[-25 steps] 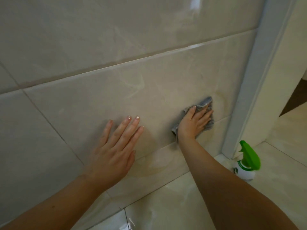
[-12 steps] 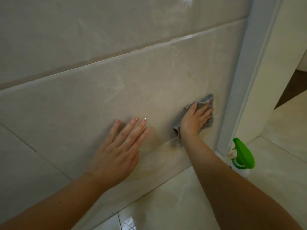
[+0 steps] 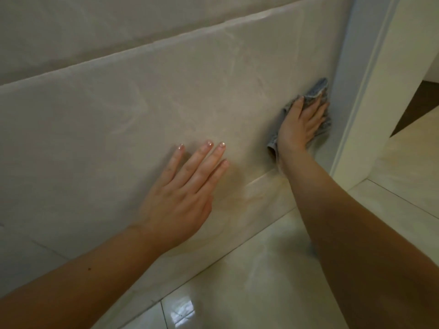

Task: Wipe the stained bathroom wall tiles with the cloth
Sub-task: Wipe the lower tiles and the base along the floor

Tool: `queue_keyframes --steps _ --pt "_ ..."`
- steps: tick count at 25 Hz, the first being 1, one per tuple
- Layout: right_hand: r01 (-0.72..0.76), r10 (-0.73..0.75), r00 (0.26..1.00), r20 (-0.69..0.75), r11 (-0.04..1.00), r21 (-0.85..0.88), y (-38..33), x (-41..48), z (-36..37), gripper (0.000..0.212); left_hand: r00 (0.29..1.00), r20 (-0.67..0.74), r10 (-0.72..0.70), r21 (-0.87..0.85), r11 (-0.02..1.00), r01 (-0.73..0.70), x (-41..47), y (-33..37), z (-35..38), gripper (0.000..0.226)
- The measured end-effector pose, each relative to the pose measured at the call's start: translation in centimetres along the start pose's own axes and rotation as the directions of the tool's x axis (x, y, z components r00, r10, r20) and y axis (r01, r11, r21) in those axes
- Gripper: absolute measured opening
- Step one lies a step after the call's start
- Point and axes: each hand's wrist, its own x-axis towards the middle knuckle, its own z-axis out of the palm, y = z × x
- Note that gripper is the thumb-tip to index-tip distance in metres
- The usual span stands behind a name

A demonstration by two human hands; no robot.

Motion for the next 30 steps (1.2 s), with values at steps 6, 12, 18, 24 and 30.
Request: queue_keyframes --steps 6,12,18,24,30 --pt "-0.271 0.263 0.959 0.107 0.96 0.07 6.4 -2.7 0.8 0.062 1.0 -0.012 -0.01 -0.022 1.0 0.01 -1.1 1.5 0.0 0.07" --pt "0.076 -0.075 0.995 0.066 0.997 -0.027 1.5 -8.9 2.5 0.065 1.0 -0.007 -0.014 0.008 1.0 0.014 -3.0 0.9 -0.2 0.075" --pt "0.038 -0.04 0.999 -0.024 0.997 -0.068 1.3 -2.4 1.4 0.061 1.0 -0.003 -0.028 0.028 0.999 0.028 -3.8 0.0 -0.7 0.072" --pt "-0.027 0.029 0.998 0.052 0.999 -0.04 7.8 -15.2 5.3 0.07 0.999 0.019 -0.04 0.08 0.996 0.038 -7.8 -0.5 -1.4 0.073" --pt "0.53 -0.52 0.847 0.111 0.843 -0.093 4.0 -22.8 6.2 0.068 0.994 0.007 -0.108 0.132 0.986 0.106 -11.4 -3.1 -3.0 0.064"
